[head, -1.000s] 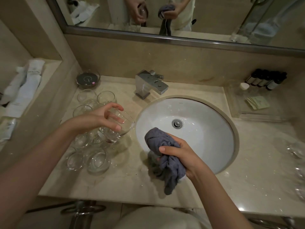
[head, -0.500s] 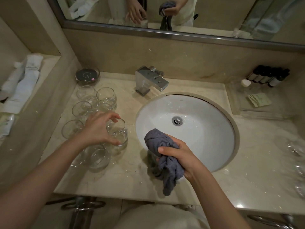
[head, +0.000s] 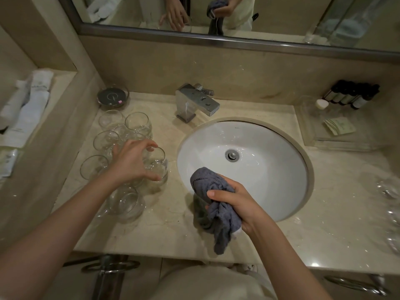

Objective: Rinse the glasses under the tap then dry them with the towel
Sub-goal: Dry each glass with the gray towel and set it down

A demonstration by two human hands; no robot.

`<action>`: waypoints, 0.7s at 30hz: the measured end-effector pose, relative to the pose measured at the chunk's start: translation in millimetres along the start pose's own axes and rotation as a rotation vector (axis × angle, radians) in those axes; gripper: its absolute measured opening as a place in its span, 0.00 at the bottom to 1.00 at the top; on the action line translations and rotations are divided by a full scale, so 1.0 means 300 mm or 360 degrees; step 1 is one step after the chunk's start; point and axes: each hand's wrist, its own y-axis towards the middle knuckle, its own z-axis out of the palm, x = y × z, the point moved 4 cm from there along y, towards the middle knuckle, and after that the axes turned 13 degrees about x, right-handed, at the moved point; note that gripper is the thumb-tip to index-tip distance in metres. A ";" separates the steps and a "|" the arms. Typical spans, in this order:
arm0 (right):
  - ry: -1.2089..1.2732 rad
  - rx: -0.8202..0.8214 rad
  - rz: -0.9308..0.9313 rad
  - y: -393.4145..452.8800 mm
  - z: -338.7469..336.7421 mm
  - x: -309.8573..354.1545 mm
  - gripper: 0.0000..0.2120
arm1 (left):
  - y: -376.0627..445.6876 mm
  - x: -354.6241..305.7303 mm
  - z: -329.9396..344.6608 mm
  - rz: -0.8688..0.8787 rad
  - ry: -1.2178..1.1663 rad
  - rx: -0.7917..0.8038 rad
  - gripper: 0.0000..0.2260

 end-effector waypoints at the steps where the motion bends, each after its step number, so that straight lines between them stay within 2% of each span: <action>1: 0.0002 -0.0001 0.0003 0.002 0.000 -0.001 0.23 | 0.010 -0.002 -0.010 0.0004 -0.0008 -0.0009 0.42; 8: 0.0027 -0.0040 0.0016 0.012 -0.013 -0.001 0.22 | 0.109 -0.025 -0.063 0.0107 0.0026 -0.0066 0.42; 21: 0.0072 -0.0173 0.0025 0.029 -0.055 -0.006 0.25 | 0.295 0.002 -0.111 0.0011 -0.0065 -0.0123 0.40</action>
